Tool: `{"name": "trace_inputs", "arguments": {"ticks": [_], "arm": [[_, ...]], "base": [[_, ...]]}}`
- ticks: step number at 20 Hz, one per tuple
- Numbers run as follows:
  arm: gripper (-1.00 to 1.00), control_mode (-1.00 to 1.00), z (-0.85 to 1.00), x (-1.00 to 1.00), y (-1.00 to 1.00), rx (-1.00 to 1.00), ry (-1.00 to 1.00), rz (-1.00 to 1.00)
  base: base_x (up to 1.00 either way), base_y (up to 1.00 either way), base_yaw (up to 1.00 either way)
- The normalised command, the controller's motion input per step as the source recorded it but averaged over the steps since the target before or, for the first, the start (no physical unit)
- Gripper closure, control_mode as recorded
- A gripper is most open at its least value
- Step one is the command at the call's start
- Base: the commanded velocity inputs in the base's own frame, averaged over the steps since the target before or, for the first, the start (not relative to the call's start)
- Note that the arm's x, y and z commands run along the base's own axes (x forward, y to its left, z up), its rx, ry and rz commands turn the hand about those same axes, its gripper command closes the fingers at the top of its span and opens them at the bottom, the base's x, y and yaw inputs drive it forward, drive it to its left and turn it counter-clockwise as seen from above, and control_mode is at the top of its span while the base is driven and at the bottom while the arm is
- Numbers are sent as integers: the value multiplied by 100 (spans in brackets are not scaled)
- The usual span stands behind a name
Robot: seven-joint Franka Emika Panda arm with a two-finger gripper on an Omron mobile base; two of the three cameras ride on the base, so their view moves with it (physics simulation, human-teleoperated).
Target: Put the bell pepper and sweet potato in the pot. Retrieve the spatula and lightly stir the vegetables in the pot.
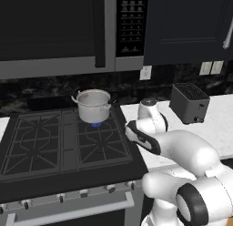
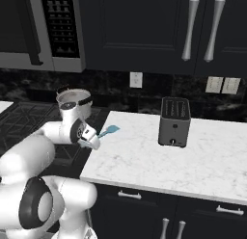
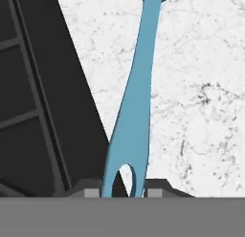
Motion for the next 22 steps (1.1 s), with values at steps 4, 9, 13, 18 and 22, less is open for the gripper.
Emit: {"name": "trace_inputs", "arguments": {"ticks": [4, 9, 13, 18, 22], "arm": [[100, -100, 100, -28, 83, 22, 33, 0], [100, -100, 90, -30, 71, 23, 28, 2], [100, -100, -2, -17, 57, 10, 15, 11], [100, -100, 19, 0, 41, 38, 3, -9], [100, -100, 36, 4, 34, 57, -3, -32]], "base": [[0, 0, 0], [0, 0, 0], [0, 0, 0], [0, 0, 0], [0, 0, 0]]}}
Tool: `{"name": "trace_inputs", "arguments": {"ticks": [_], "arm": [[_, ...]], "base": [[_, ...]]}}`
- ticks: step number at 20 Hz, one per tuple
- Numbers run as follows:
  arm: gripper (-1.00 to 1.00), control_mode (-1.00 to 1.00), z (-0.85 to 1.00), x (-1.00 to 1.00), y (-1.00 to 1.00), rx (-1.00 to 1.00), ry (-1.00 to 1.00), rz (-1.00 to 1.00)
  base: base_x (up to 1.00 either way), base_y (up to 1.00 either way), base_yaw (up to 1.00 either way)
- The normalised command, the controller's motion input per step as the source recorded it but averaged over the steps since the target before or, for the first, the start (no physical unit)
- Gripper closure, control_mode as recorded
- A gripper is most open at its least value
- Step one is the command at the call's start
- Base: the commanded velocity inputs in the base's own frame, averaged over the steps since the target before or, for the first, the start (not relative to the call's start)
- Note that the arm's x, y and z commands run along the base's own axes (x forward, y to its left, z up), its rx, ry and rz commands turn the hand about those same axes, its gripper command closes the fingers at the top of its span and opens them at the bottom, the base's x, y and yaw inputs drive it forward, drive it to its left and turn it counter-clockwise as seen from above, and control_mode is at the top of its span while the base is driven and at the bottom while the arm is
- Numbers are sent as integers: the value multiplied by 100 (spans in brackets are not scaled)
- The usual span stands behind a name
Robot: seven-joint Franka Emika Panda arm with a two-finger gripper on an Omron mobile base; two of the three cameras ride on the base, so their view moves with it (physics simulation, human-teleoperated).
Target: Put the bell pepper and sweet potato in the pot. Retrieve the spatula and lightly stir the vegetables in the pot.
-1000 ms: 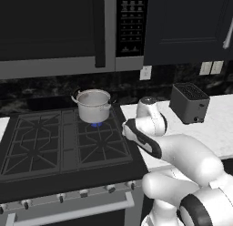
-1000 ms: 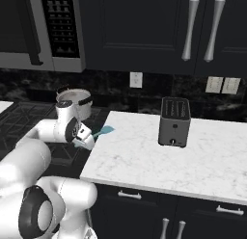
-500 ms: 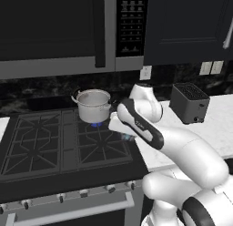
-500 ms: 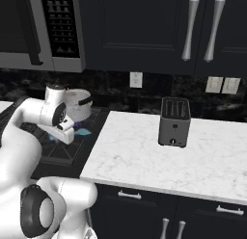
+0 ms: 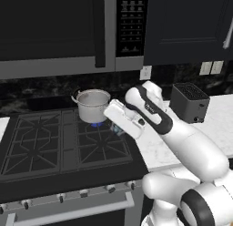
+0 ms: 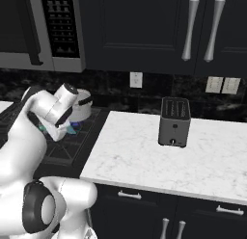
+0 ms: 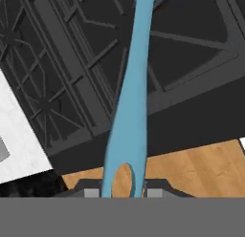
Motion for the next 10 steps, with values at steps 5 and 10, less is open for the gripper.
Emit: {"name": "trace_inputs", "arguments": {"ticks": [5, 10], "arm": [[100, -100, 56, 6, 23, 51, 0, -39], [100, -100, 64, 6, 10, 48, 6, -39]], "base": [[0, 0, 0], [0, 0, 0]]}}
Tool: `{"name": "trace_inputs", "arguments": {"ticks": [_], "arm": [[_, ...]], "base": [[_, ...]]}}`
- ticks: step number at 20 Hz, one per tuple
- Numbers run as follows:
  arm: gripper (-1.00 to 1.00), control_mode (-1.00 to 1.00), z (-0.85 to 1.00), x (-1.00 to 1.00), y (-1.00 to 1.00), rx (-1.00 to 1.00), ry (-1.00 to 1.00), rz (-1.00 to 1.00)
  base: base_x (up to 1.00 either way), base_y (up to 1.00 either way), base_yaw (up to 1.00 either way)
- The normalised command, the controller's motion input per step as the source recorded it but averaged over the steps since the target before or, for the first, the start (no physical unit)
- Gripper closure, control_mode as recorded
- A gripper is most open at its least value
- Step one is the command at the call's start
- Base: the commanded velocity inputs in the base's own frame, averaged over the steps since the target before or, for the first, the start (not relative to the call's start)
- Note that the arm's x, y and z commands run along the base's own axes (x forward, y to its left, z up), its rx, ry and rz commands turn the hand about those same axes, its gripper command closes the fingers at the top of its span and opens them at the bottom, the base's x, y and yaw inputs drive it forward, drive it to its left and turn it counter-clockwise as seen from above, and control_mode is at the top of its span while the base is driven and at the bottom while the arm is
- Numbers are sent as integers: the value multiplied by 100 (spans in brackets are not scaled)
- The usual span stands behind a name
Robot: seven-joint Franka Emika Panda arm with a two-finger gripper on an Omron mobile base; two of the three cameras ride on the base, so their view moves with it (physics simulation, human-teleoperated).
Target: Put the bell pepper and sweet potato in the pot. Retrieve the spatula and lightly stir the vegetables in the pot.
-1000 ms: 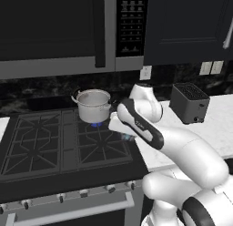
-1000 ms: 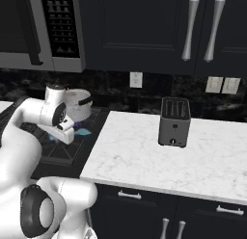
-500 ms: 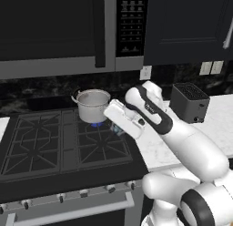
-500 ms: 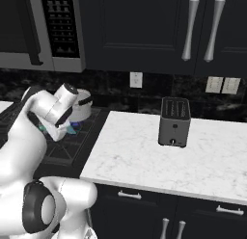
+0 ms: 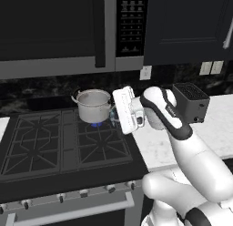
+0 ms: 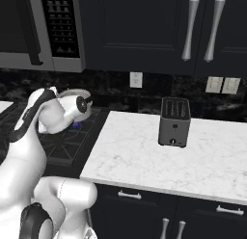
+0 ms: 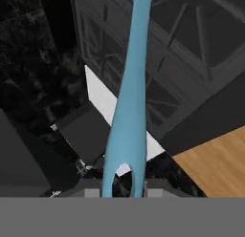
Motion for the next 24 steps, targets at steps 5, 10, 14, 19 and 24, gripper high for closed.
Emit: {"name": "trace_inputs", "arguments": {"ticks": [5, 10, 14, 19, 24], "arm": [[100, -100, 57, 7, -2, 41, 19, -29], [100, -100, 47, 4, -7, 41, 22, -18], [100, -100, 39, 11, -1, 40, 13, -19], [100, -100, 5, 9, -4, 25, 0, -20], [100, -100, 13, 33, -21, 19, 10, -17]], "base": [[0, 0, 0], [0, 0, 0], [0, 0, 0], [0, 0, 0], [0, 0, 0]]}}
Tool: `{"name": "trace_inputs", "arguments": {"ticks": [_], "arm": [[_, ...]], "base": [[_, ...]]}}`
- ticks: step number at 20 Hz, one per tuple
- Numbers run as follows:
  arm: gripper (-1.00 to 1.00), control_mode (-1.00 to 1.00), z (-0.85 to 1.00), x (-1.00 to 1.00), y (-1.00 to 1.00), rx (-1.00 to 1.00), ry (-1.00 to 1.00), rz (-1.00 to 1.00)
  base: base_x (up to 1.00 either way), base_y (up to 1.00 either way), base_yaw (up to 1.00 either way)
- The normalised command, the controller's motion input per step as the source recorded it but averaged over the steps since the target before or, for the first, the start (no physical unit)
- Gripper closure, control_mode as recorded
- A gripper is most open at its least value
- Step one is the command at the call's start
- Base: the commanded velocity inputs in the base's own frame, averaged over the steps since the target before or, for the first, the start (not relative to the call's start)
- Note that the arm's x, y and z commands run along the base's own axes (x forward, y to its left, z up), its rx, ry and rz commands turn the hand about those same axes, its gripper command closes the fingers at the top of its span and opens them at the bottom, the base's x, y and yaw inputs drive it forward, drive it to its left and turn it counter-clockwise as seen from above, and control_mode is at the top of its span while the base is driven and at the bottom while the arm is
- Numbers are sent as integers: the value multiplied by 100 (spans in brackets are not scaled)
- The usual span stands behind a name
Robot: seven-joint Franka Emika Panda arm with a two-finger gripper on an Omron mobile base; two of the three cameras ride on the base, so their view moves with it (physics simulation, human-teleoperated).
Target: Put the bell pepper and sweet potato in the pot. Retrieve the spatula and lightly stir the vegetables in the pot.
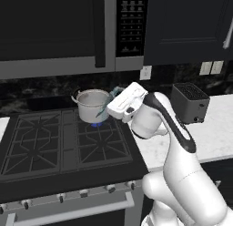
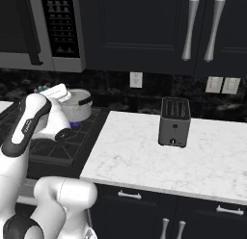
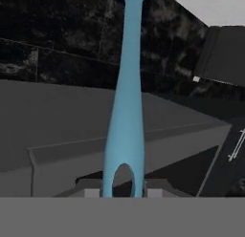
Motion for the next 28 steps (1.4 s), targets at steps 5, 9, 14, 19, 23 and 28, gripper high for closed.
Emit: {"name": "trace_inputs", "arguments": {"ticks": [5, 9, 14, 19, 23, 28], "arm": [[100, -100, 27, 56, -20, 22, 20, -14], [100, -100, -19, 63, -2, 2, 2, -7], [100, -100, -12, 27, -7, 0, -1, -4], [100, -100, -18, 40, -8, 0, -2, -5], [100, -100, 0, 40, -10, 2, -5, -5], [100, -100, -17, 69, -3, 0, 0, -5]], "base": [[0, 0, 0], [0, 0, 0], [0, 0, 0], [0, 0, 0], [0, 0, 0], [0, 0, 0]]}}
